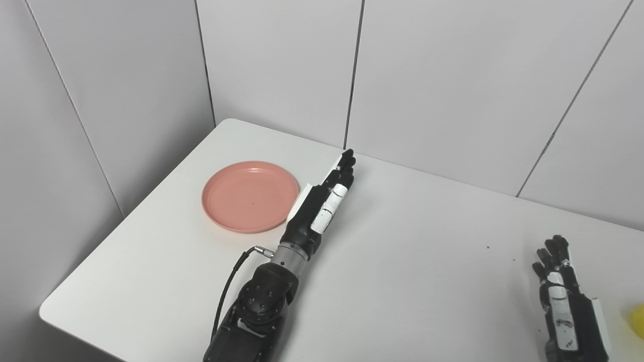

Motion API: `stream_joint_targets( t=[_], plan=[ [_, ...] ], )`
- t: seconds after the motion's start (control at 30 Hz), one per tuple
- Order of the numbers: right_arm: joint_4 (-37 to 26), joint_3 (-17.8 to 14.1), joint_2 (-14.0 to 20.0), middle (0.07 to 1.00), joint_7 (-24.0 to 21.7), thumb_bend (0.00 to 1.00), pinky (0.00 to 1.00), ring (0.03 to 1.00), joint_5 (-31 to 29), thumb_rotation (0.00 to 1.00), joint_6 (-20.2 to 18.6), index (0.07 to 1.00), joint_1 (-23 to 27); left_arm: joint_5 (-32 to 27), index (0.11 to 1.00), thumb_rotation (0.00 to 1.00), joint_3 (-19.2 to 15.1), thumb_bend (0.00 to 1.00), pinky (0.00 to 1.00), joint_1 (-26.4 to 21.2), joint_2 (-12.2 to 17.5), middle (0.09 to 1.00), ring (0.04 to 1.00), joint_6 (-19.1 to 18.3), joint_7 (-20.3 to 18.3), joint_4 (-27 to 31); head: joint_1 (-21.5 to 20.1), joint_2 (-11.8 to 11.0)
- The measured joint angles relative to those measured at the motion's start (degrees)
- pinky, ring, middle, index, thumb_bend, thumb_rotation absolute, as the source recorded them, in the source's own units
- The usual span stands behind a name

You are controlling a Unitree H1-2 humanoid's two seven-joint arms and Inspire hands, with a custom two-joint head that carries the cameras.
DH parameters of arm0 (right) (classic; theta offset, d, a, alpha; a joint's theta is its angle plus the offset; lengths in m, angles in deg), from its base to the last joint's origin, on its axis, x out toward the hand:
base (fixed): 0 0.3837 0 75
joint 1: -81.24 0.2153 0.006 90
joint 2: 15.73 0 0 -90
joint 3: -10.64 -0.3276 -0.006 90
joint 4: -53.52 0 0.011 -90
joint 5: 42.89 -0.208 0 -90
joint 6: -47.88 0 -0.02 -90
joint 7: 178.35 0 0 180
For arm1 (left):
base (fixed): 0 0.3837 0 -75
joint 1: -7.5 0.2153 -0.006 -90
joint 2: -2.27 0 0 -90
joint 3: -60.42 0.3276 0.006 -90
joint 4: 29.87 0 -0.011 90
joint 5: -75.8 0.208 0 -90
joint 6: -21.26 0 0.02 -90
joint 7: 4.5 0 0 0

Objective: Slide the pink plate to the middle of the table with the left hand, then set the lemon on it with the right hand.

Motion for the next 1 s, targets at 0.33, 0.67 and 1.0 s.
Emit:
stream_joint_targets(
  t=[0.33, 0.67, 1.0],
  plan=[
    [-0.26, -0.01, -0.16, 1.0, 0.07, 0.41, 1.0, 1.0, 0.02, 0.86, -0.01, 1.0, -0.2, 0.82, 0.86, 1.0, -4.74, 0.75, 0.96, -0.8, 0.6, 0.868, 0.885, -1.44, 3.42, 2.14, -0.26, -0.17],
    [-0.48, -0.08, -0.26, 1.0, 0.28, 0.43, 1.0, 1.0, 0.25, 0.86, -0.11, 1.0, -0.33, 3.07, 0.812, 1.0, -9.98, 0.74, 0.92, -3.0, 4.43, 0.812, 0.823, 1.8, 8.03, -3.1, -0.35, -0.35],
    [-1.22, -0.05, -0.25, 1.0, 0.22, 0.37, 1.0, 1.0, 0.39, 0.88, -0.25, 1.0, -0.88, 5.67, 0.812, 1.0, -13.81, 0.76, 0.9, -5.0, 8.82, 0.804, 0.824, 3.27, 13.35, -9.02, 0.18, -0.35]
  ],
)
